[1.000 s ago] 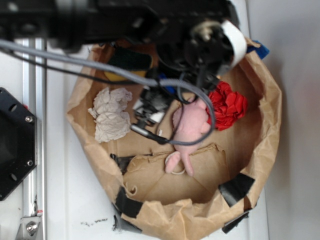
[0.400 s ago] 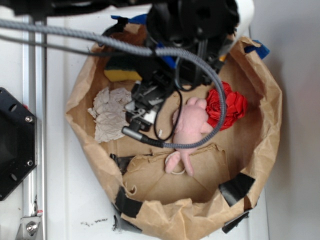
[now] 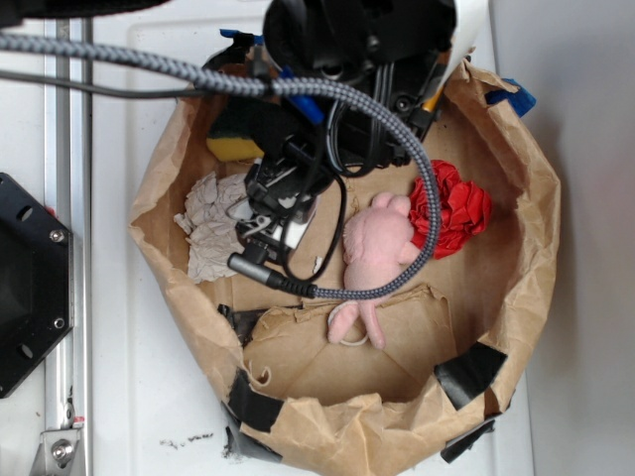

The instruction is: Grab the green sponge.

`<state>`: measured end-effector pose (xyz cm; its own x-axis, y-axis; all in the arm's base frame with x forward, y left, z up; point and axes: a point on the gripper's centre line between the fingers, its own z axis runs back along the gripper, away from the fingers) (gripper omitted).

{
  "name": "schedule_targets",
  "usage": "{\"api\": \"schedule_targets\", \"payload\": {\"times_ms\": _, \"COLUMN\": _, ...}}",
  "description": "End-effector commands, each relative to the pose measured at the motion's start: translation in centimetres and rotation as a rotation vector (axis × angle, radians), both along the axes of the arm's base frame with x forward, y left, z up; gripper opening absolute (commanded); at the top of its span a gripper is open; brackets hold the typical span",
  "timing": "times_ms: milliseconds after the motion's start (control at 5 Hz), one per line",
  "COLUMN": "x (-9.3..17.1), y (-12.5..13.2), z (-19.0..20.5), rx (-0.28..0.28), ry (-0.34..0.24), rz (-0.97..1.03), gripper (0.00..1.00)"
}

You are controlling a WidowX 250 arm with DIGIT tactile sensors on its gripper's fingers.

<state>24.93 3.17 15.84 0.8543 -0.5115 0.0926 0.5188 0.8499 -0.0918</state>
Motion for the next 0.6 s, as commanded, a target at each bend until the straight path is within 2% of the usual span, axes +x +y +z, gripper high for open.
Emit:
{"api": "schedule_targets", "payload": {"times_ms": 0, "x": -0.5, "y": -0.1, "z": -1.9, "rx": 0.076, "ry": -0.048, "rz": -0.057, "gripper": 1.0}}
{"api": "schedule_targets", "payload": {"times_ms": 400, "x": -0.9, "y": 0.7, "z": -3.0, "rx": 0.102, "ry": -0.058, "rz": -0.046, "gripper": 1.0}}
